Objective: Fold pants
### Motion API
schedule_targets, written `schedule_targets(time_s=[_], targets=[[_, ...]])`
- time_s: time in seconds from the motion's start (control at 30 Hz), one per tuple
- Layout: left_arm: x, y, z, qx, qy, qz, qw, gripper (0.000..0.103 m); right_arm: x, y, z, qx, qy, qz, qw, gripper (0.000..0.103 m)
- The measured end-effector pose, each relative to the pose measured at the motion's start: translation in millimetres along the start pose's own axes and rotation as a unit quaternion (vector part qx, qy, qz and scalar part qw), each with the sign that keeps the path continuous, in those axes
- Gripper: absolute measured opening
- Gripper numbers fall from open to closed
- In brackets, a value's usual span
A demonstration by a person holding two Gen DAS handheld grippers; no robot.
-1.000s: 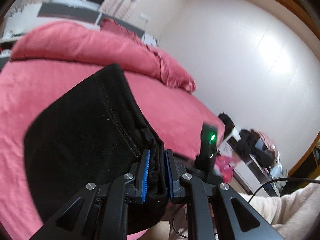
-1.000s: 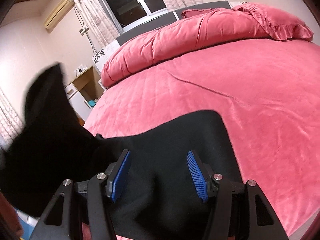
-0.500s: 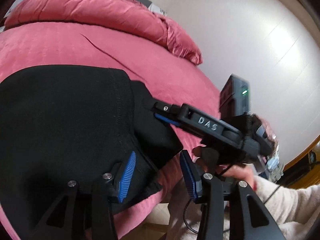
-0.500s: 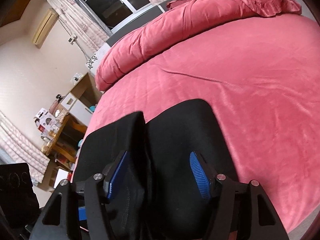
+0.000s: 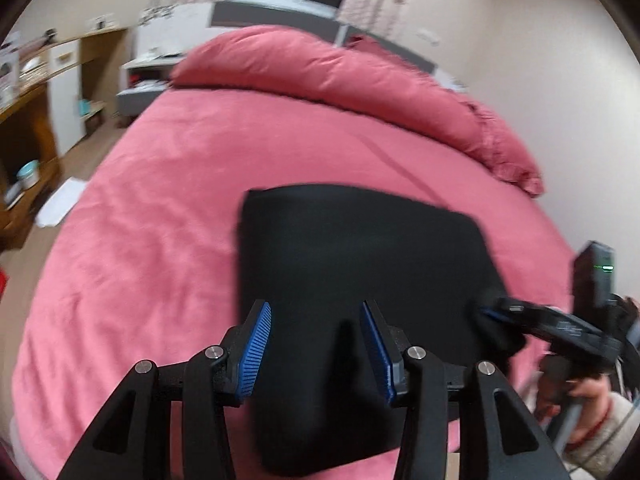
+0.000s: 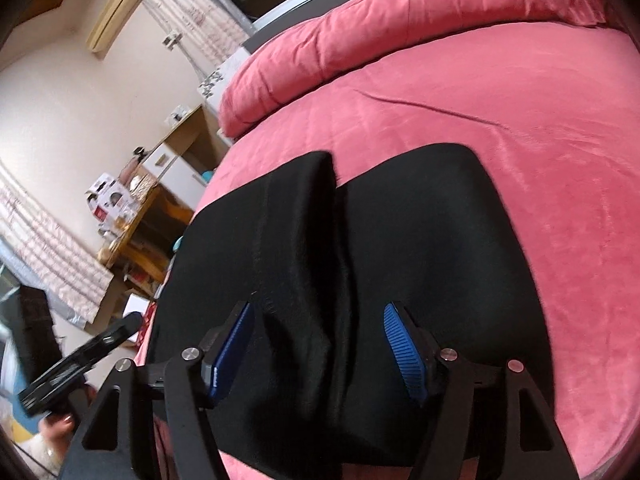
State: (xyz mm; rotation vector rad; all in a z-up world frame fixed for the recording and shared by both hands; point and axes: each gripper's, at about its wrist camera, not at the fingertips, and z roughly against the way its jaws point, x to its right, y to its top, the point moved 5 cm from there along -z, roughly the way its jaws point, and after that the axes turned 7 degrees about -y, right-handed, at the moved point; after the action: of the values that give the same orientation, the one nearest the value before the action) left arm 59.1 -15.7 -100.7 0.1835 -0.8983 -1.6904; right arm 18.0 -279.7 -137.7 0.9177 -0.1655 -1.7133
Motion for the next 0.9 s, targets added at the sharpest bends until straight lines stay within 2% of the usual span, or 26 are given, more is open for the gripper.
schedule_targets(time_s=[0.13,0.23,0.33,0.57,0.7,0.9], targets=[[-28.3,-11.5,1.5,-0.018,0.022,0.014,0.9995,0.047,-7.6,-3.4,-3.9,-0.009,0.008,0.021,1.000,0.070],[-26.9,-11.6,-6.3,-0.023,0.018,0.020,0.9994,0.048,-4.6,-0.1,-2.3,-0.001,0.008,0.018,1.000,0.063],[-27.4,-10.5,-5.3,-0.024,0.021,0.014,0.9994,0.048,-2.5,5.9,2.1,0.010,0.036,-0.004,0.999,0.061],[-29.4,-12.9,-4.6,-0.031,0.017,0.021,0.9992,0.048,1.4,0.3,-9.8,-0.011,0.031,0.000,0.999,0.060],[-30.3,-13.5,-5.0,-0.033,0.017,0.024,0.9990,0.048,-9.0,-0.8,-11.9,-0.017,0.050,0.013,0.999,0.060],[-31.8,-13.7,-4.6,-0.036,0.023,0.026,0.9987,0.048,-14.2,-5.2,-15.3,-0.051,0.087,0.018,0.995,0.060]])
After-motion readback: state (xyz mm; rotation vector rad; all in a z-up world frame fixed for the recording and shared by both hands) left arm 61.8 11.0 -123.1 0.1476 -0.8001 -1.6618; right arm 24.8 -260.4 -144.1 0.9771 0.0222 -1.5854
